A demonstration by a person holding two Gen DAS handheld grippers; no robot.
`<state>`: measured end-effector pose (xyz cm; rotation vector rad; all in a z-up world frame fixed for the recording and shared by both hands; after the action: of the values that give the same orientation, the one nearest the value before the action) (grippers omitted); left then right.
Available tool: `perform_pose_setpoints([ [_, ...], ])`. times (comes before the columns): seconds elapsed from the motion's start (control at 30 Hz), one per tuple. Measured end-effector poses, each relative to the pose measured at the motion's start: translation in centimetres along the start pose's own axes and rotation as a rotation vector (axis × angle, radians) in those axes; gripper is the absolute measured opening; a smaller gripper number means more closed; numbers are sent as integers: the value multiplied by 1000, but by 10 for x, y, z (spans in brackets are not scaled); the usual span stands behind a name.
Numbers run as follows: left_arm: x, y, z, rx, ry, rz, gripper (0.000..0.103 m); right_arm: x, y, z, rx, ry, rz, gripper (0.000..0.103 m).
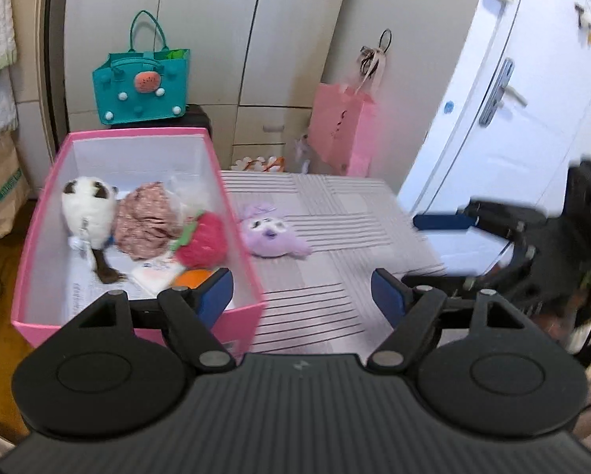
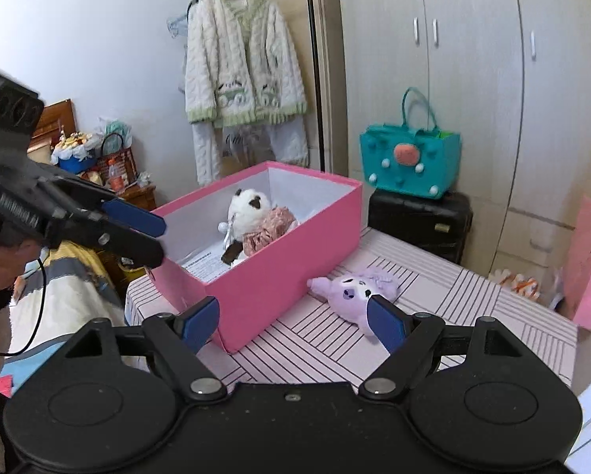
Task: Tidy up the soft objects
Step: 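Withdraw both tools and move them toward the purple plush, then grasp the purple plush with the left gripper while the right gripper grasps it too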
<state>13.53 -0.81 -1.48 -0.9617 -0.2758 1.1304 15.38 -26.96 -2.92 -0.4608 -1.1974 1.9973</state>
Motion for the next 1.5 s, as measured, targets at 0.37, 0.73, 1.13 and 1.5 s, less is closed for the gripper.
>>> perform_pose_setpoints([
  [0.37,-35,-5,-40,-29,90,-70,82,-10,31,-19,-1,-29,88,86],
  [0.73,-38,-20,-100,-105,-26,-131,82,-52,20,-63,-58,-48,79,85],
  [1.13,-37,-46,-188,24,-262,-207,77,-106,20,-153,91,-125,-7,80],
  [1.5,-24,-50,-216,122,-298,-79,61,-113,32,-177,146,-188,-56,53],
])
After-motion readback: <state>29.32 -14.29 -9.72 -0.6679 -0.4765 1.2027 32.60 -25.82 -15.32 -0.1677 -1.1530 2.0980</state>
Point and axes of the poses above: each gripper's, at about its wrist camera, not at the fingertips, and z roughly against the way its jaws point, x to its left, y to its underside, the point moved 5 cm from there along -z, roughly the way its jaws point
